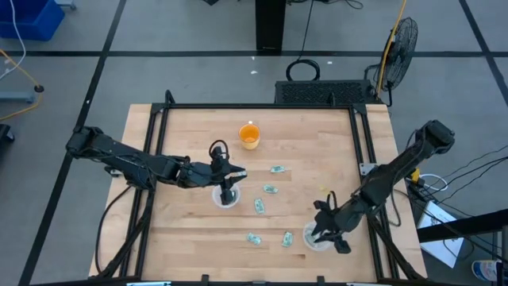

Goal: Pick and place Stevia / Truvia into bins
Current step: Put the white stevia packet into the top transparent container

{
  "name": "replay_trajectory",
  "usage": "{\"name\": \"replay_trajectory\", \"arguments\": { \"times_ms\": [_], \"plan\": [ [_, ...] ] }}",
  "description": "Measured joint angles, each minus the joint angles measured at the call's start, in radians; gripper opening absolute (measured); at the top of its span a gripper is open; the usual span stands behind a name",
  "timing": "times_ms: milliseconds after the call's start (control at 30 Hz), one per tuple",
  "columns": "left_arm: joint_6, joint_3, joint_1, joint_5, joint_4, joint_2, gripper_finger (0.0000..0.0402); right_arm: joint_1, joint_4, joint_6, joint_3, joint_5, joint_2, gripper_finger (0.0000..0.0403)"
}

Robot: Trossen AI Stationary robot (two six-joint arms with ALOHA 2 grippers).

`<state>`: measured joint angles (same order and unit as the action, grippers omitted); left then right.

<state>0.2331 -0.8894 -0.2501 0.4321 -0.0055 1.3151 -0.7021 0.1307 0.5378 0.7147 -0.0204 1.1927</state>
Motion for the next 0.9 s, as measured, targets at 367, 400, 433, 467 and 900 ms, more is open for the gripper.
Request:
{"name": "replay_trajectory", "arguments": {
  "times_ms": [367, 400, 433, 467, 900],
  "plan": [
    [0.03, 0.0, -0.008, -0.067, 0.003, 0.063, 0.0106, 0.033, 0.0, -0.268, 0.0, -0.2, -0.134, 0.0101],
    [0.04, 0.0, -0.008, -0.062, 0.003, 0.079, 0.0106, 0.04, 0.001, -0.308, 0.0, -0.242, -0.141, 0.01],
    [0.05, 0.0, -0.008, -0.054, 0.004, 0.097, 0.0106, 0.049, 0.0, -0.342, 0.0, -0.281, -0.145, 0.01],
    [0.065, 0.0, -0.008, -0.044, 0.007, 0.114, 0.0106, 0.058, 0.0, -0.374, 0.0, -0.317, -0.149, 0.01],
    [0.141, 0.0, 0.016, 0.138, 0.006, 0.198, 0.0106, 0.271, 0.018, -0.328, 0.0, -0.372, -0.123, 0.01]
  ]
}}
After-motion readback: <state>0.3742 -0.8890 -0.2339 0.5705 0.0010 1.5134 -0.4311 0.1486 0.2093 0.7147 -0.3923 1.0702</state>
